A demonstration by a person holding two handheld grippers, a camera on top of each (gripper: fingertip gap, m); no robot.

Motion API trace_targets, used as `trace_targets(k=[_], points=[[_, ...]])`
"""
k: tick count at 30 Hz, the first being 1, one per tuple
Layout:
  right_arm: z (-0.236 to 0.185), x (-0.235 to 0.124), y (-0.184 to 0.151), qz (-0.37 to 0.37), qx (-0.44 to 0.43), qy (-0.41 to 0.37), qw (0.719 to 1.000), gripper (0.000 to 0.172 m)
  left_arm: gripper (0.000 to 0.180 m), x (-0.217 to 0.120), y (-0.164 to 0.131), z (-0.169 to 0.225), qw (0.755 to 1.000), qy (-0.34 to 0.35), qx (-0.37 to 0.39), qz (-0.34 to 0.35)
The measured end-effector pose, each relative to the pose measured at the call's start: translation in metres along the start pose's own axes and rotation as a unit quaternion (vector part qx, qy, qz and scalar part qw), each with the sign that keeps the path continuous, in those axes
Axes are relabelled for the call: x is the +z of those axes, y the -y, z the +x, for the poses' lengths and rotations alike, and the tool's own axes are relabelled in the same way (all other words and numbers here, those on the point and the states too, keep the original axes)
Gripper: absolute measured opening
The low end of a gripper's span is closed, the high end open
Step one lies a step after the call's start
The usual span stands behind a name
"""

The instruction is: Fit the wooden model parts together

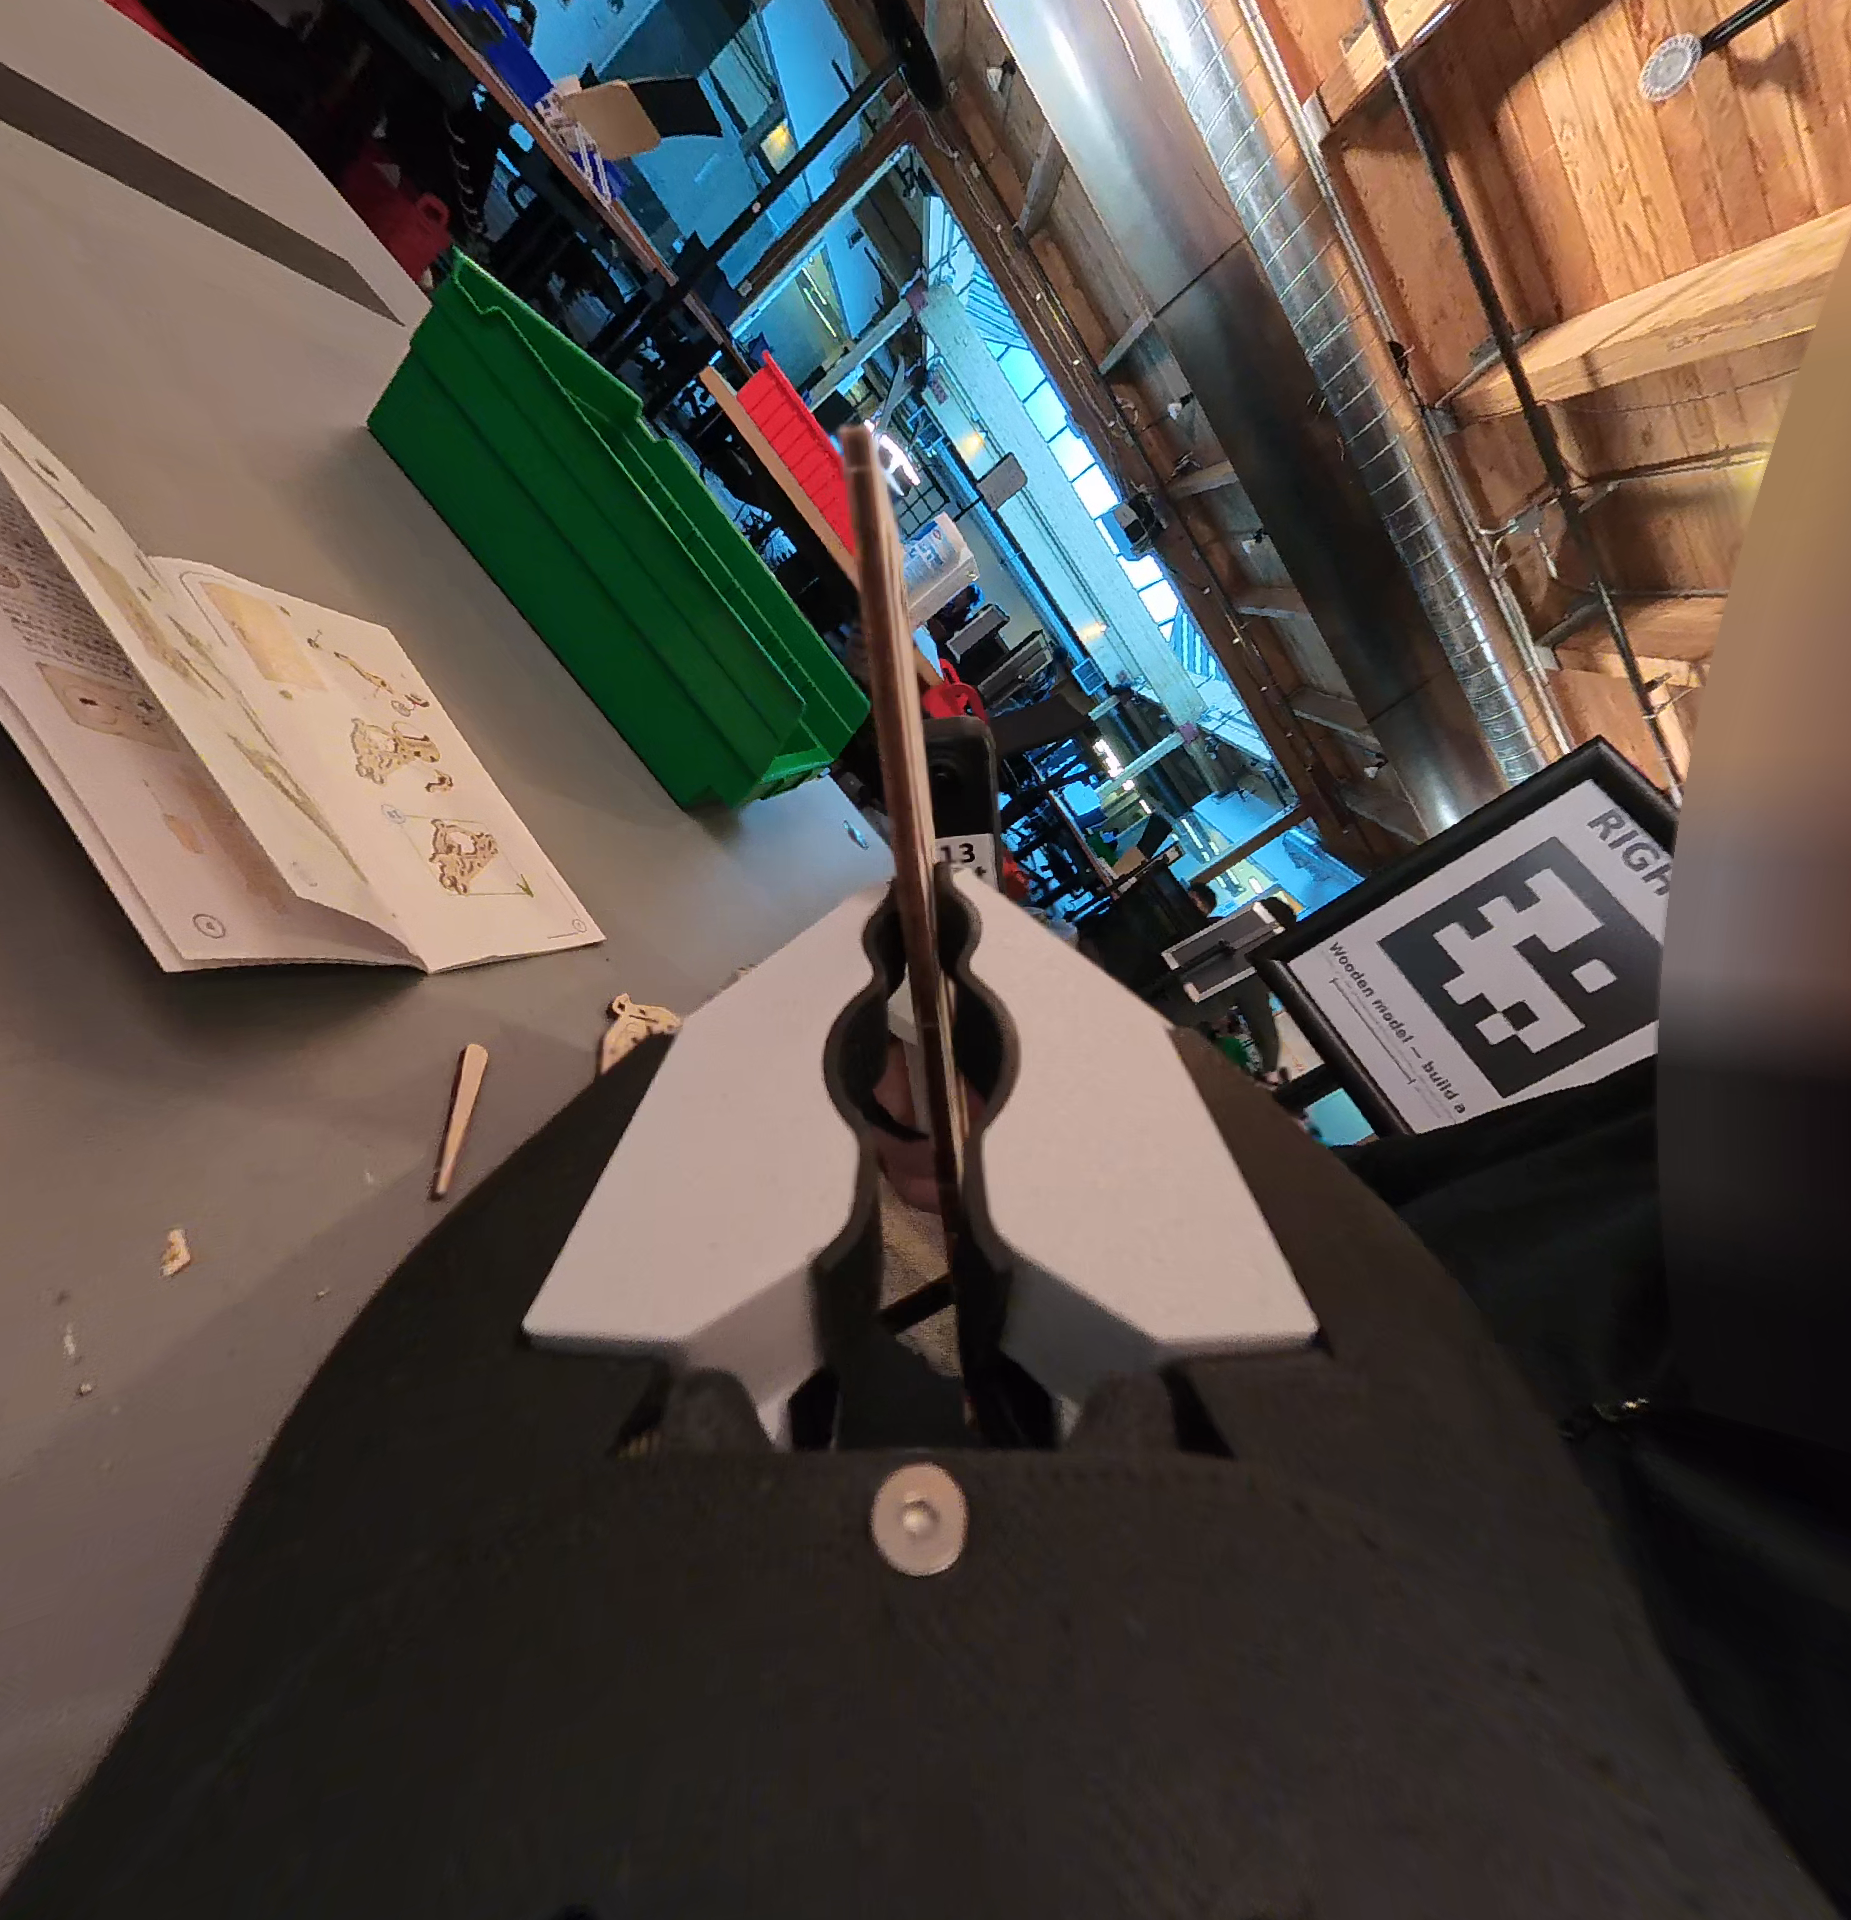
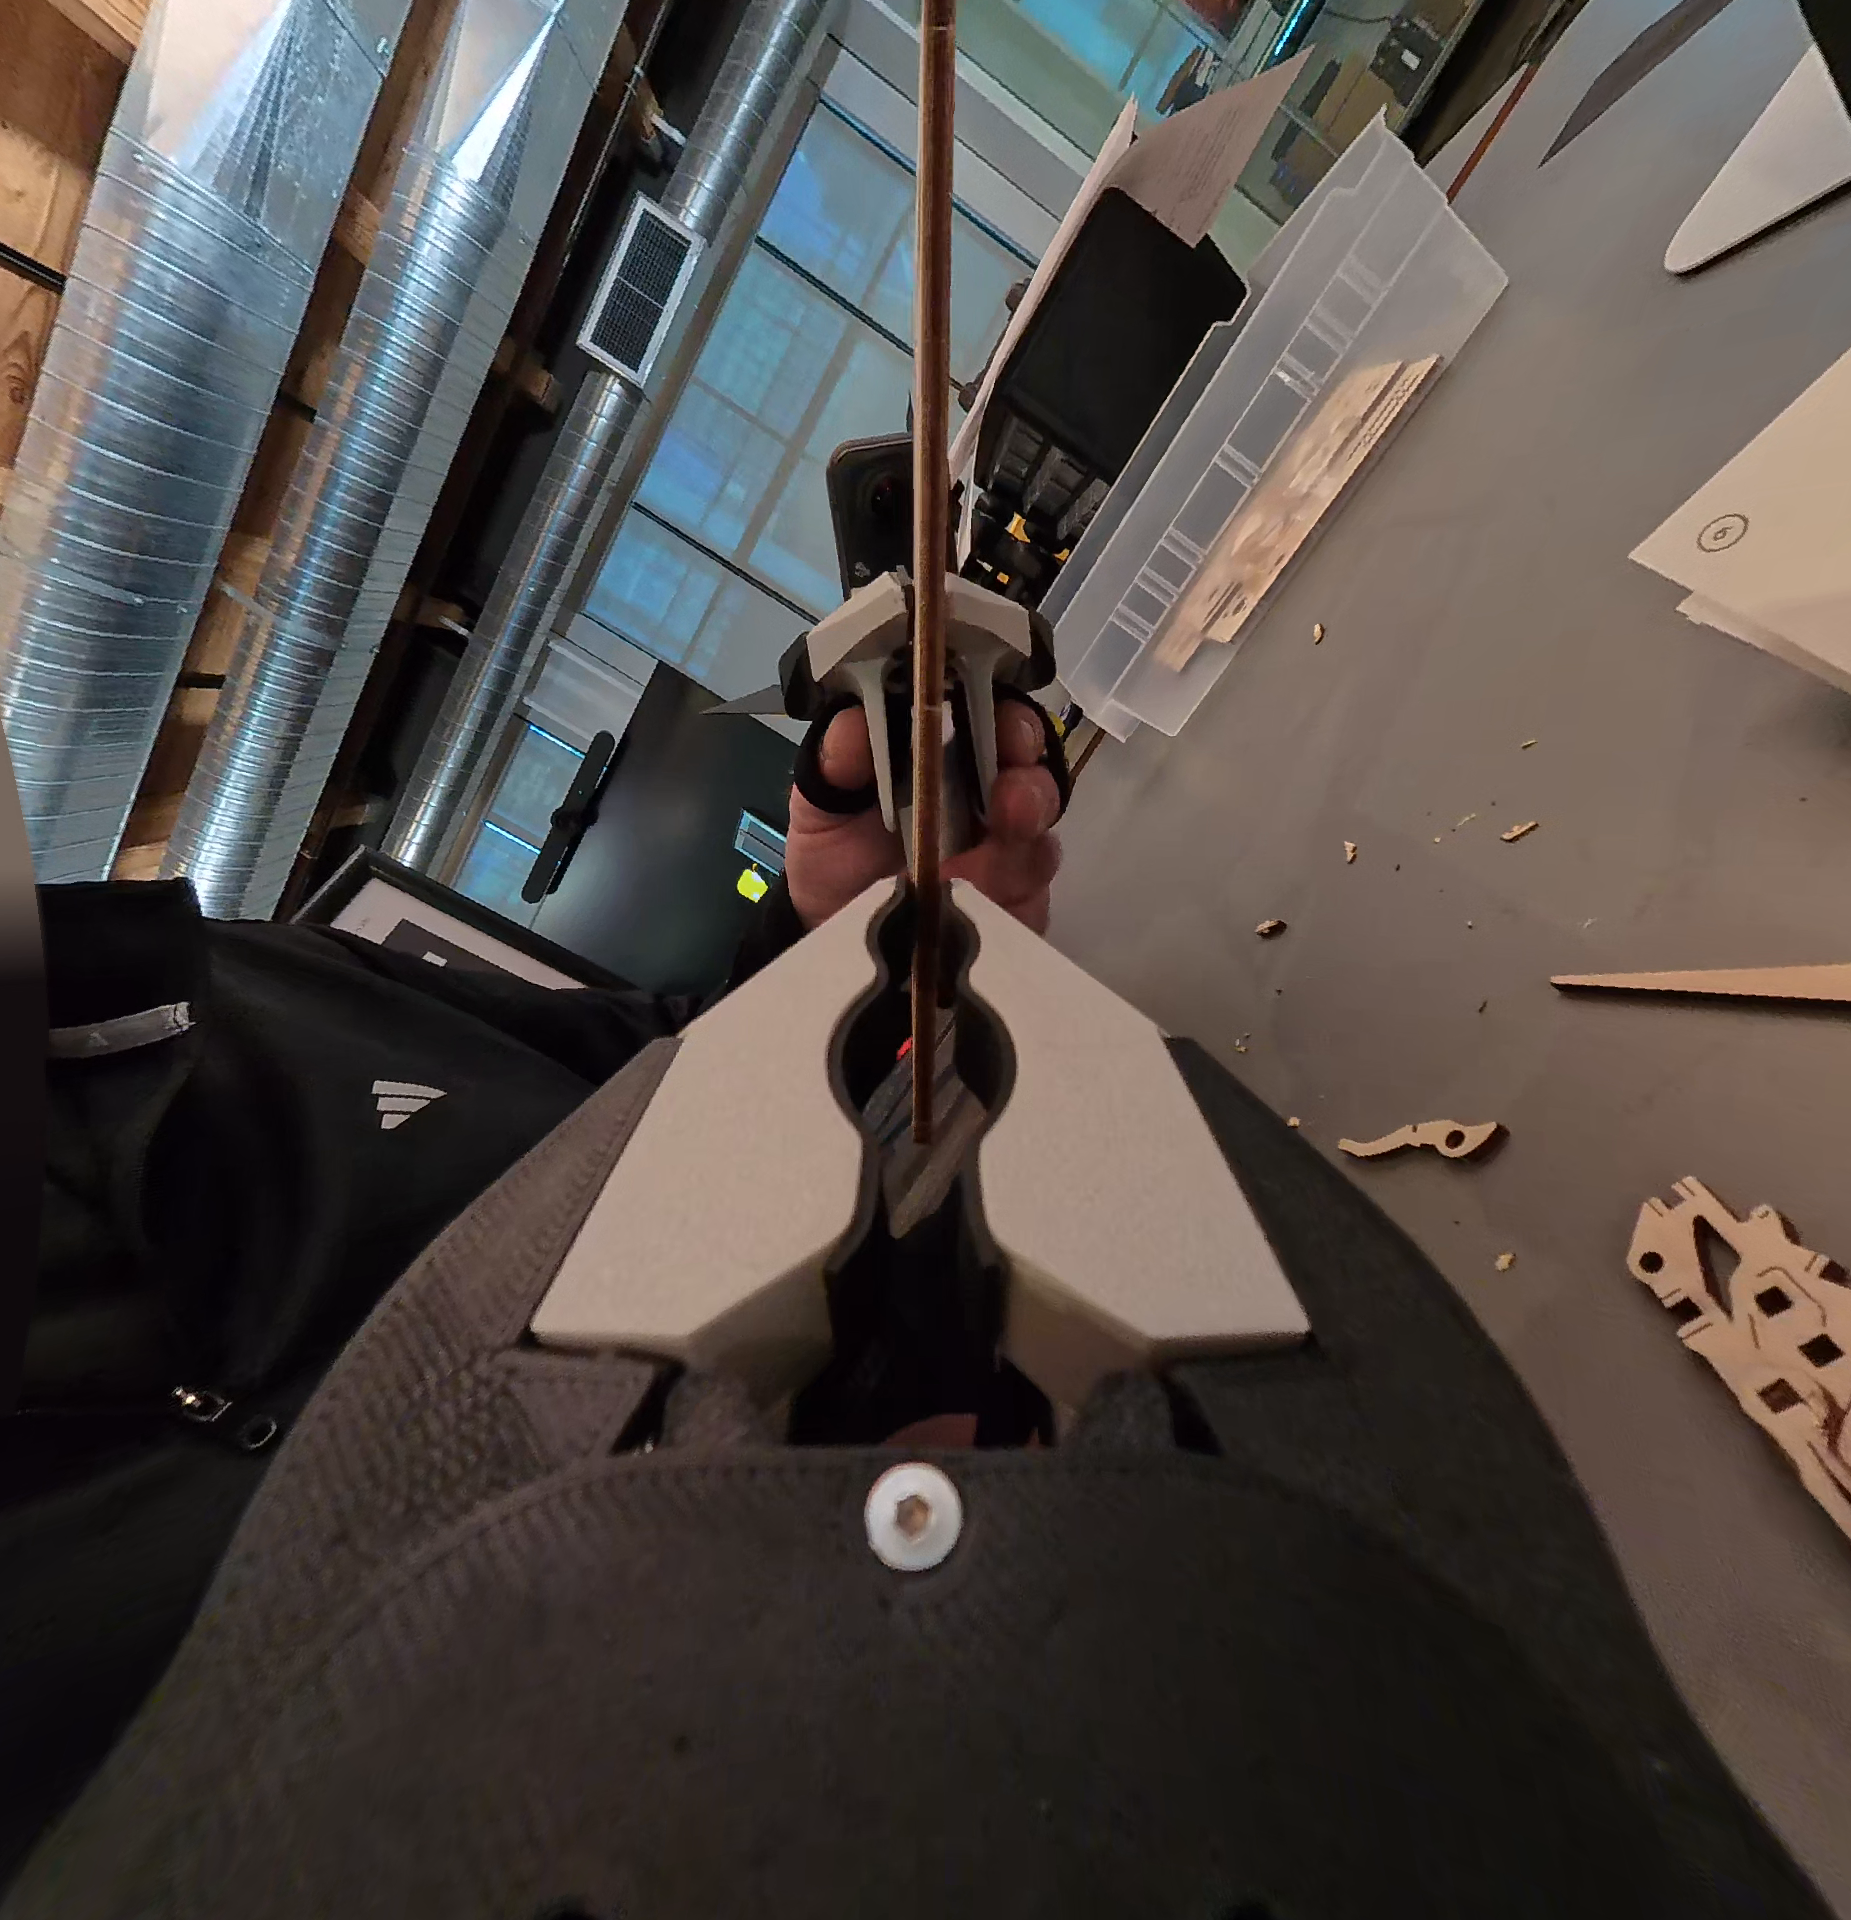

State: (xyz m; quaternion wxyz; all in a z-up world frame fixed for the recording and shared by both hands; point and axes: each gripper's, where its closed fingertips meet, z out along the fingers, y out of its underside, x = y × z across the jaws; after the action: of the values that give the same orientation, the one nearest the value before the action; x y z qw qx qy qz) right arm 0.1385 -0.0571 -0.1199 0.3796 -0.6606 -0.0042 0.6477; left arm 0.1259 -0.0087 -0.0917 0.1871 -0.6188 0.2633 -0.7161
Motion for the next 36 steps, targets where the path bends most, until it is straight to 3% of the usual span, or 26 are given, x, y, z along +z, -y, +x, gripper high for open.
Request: trace_targets(k=[21, 36], points=[[0.002, -0.008, 0.007, 0.020, 0.008, 0.001, 1.000, 0.000, 0.011, -0.006, 0.010, 0.000, 0.999, -0.016, -0.033, 0.019], [0.002, -0.009, 0.009, 0.028, 0.016, 0.009, 0.999, 0.000, 0.029, -0.007, 0.013, 0.011, 0.996, -0.060, -0.049, 0.033]])
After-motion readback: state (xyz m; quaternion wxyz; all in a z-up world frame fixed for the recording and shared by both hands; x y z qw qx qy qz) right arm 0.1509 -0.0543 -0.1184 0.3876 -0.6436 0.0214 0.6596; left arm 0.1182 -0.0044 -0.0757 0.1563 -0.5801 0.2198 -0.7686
